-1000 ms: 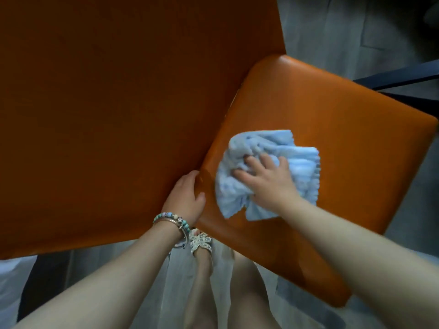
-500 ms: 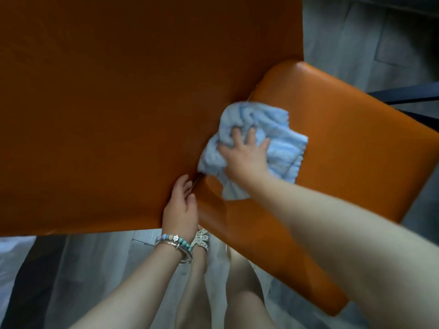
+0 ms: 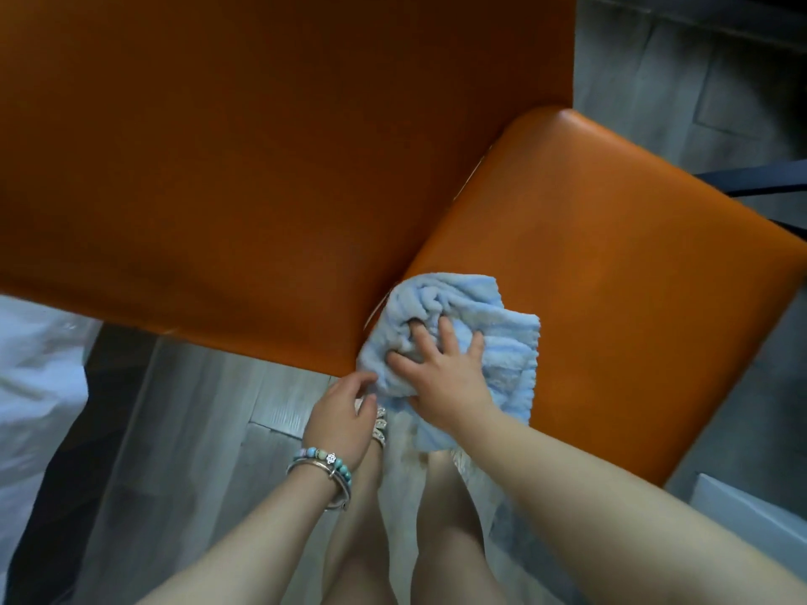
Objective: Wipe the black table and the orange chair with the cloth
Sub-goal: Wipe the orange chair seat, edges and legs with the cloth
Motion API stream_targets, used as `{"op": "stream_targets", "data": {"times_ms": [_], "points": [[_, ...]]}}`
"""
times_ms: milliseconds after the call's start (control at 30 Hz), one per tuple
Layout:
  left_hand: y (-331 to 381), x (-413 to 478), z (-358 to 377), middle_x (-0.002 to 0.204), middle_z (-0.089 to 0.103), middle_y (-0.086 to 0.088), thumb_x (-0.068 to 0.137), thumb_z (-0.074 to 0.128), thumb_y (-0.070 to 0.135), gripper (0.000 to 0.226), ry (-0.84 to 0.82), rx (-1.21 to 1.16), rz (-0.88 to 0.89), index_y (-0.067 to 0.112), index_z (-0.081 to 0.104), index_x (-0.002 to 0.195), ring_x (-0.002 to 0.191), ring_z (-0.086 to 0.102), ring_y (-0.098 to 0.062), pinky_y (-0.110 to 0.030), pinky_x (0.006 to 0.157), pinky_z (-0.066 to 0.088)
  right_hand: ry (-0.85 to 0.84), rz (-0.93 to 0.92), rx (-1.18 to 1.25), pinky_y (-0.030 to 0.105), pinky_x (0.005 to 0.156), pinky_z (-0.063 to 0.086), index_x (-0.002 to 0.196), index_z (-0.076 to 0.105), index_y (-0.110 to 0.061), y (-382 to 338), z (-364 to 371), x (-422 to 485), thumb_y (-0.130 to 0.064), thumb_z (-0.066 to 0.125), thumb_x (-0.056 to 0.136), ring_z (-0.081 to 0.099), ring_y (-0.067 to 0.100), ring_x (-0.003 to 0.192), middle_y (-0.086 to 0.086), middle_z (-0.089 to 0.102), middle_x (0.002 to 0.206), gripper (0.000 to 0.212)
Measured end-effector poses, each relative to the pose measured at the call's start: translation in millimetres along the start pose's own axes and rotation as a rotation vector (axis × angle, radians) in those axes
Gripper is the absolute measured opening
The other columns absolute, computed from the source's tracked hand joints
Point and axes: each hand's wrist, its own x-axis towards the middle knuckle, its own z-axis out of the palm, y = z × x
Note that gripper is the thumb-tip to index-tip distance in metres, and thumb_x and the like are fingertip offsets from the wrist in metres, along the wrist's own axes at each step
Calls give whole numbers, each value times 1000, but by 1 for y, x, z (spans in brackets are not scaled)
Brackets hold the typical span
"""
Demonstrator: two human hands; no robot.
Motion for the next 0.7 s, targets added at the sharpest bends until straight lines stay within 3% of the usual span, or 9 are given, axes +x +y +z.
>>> {"op": "stream_targets", "data": {"times_ms": [67, 167, 233, 300, 367, 500, 600, 700], "points": [[-5, 0, -3, 121, 62, -2, 92, 51, 14, 28, -48, 43, -5, 19, 60, 119, 108, 57, -18, -21, 82, 39, 24, -44, -63, 73, 64, 42, 86, 69, -35, 10, 10, -17, -40, 89, 30, 61, 45, 102, 7, 66, 113, 60], [0, 0, -8, 121, 61, -1, 94, 49, 17, 30, -116, 60, -11, 19, 57, 123, 106, 57, -16, -21, 80, 38, -19, 90, 6, 70, 72, 43, 86, 67, -34, 22, 11, -44, -39, 89, 41, 57, 44, 109, 6, 62, 117, 50], [7, -1, -12, 121, 62, 0, 94, 49, 18, 30, -153, 62, 32, 20, 56, 123, 106, 58, -16, -22, 82, 40, -64, 183, 123, 63, 90, 36, 107, 63, -38, 27, 0, -50, -46, 76, 69, 37, 39, 129, 3, 47, 135, 42], [16, -4, -15, 118, 63, 2, 93, 50, 19, 28, -211, 61, 91, 21, 56, 121, 104, 58, -16, -23, 85, 42, -183, 200, 263, 54, 101, 31, 128, 49, -40, 35, -12, -49, -51, 55, 87, 20, 29, 137, -4, 32, 144, 43], [27, -6, -19, 120, 61, 2, 90, 55, 22, 31, -249, -25, 142, 23, 55, 121, 106, 57, -15, -26, 90, 44, -219, 206, 447, 51, 101, 33, 130, 49, -36, 36, -35, -45, -48, 50, 91, 28, 25, 133, -5, 41, 137, 41], [54, -12, -37, 126, 51, 4, 67, 71, 46, 67, -297, -499, 138, 31, 41, 126, 115, 51, -13, -35, 100, 43, -32, 112, 815, 36, 93, 43, 106, 65, -22, 27, -73, -46, -32, 59, 84, 51, 15, 110, -2, 60, 111, 25], [67, -9, -46, 111, 61, -2, 85, 66, 11, 37, -320, -736, 44, 26, 51, 115, 101, 59, -20, -36, 85, 51, -26, 129, 1088, 28, 93, 45, 116, 61, -24, 24, -83, -54, -32, 69, 82, 54, 8, 111, -5, 59, 120, 36], [72, -1, -49, 87, 66, -9, 85, 54, -6, 29, -204, -743, -23, 22, 63, 89, 87, 60, -24, -37, 76, 49, 153, 476, 1459, 22, 87, 42, 120, 52, -28, 33, -82, -60, -31, 56, 93, 54, 8, 110, -2, 56, 126, 28]]}}
